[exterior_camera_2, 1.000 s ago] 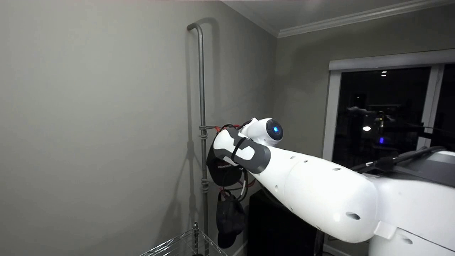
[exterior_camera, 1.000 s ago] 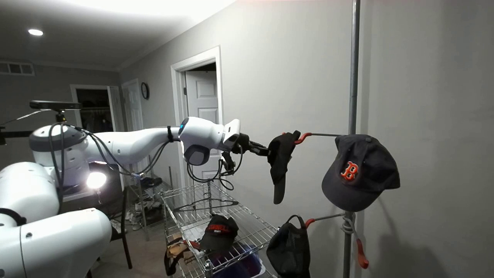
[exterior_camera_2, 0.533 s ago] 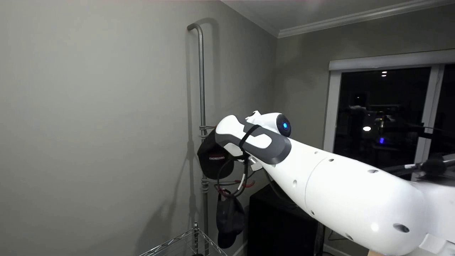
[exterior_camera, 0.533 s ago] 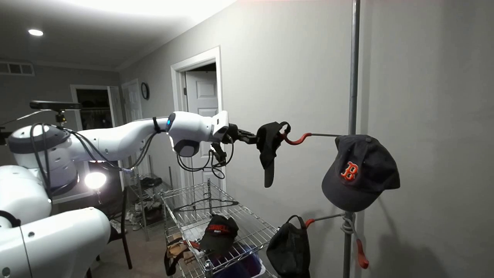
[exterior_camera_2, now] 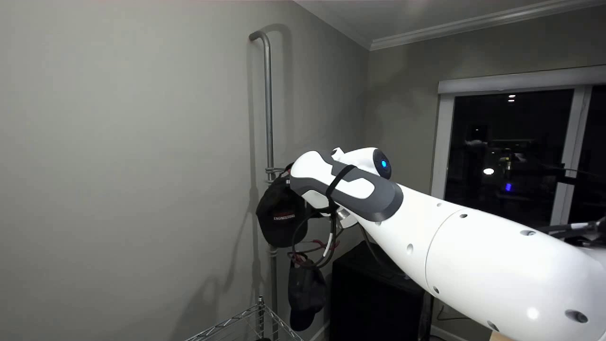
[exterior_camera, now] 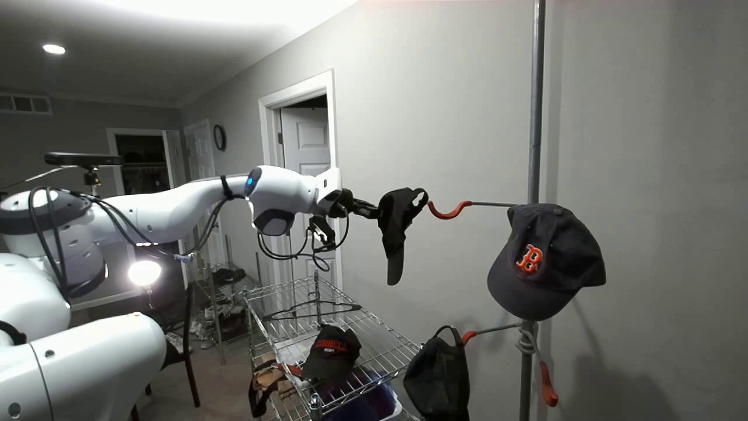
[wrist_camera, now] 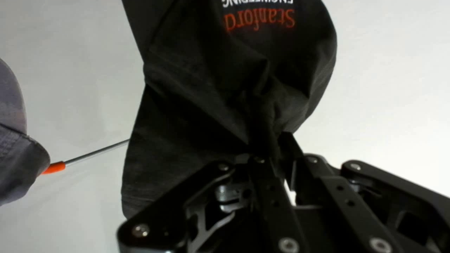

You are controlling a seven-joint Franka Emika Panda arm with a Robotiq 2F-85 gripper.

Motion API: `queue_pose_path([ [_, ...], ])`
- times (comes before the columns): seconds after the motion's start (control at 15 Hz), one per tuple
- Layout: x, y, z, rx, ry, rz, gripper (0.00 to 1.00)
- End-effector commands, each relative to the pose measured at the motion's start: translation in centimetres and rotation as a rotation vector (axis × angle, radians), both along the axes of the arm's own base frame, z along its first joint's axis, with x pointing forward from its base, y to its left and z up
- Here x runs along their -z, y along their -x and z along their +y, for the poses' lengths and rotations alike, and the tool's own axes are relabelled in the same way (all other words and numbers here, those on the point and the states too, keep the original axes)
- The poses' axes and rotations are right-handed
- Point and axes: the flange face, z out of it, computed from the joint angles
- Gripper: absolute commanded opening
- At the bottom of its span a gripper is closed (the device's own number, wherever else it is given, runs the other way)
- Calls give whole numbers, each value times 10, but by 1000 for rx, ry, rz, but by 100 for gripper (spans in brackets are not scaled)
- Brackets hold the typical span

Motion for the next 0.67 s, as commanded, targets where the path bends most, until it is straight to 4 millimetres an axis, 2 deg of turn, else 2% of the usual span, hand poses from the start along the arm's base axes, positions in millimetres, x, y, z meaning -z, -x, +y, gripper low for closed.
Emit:
queue_pose_path([
  [0.0, 10, 1, 2, -68, 49, 109, 6],
  [0.2, 22, -3, 15, -124, 120, 219, 6],
  [0.6, 64, -10, 47, -280, 202, 475, 6],
])
